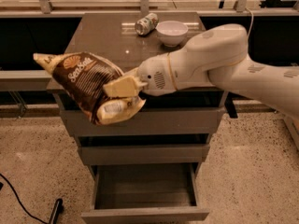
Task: Pick brown chip bag from bottom drawer and place on counter
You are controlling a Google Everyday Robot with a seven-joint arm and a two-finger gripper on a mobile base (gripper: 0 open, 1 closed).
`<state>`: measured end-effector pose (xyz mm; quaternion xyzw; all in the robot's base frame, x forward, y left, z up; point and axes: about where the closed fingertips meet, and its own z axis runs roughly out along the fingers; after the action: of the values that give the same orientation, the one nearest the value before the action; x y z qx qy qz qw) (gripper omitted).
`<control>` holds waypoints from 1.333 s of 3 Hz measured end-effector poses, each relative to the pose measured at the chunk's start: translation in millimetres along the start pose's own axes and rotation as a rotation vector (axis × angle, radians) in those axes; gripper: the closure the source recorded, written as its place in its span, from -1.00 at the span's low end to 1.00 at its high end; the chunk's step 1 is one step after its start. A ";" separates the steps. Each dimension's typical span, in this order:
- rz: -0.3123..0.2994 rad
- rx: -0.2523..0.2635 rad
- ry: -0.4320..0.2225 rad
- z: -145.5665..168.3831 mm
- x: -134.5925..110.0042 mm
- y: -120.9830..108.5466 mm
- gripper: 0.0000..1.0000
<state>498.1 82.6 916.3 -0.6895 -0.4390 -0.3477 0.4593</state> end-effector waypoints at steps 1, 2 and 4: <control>0.032 -0.087 0.066 -10.0 53.4 59.1 1.00; 0.045 -0.149 0.114 -3.8 84.0 107.4 1.00; 0.126 -0.119 0.141 60.9 83.7 191.1 0.48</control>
Offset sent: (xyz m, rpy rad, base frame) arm 0.1972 -0.0024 0.0464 0.0739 -0.0331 -0.2809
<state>710.7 126.8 906.9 -0.7157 -0.3400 -0.3913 0.4681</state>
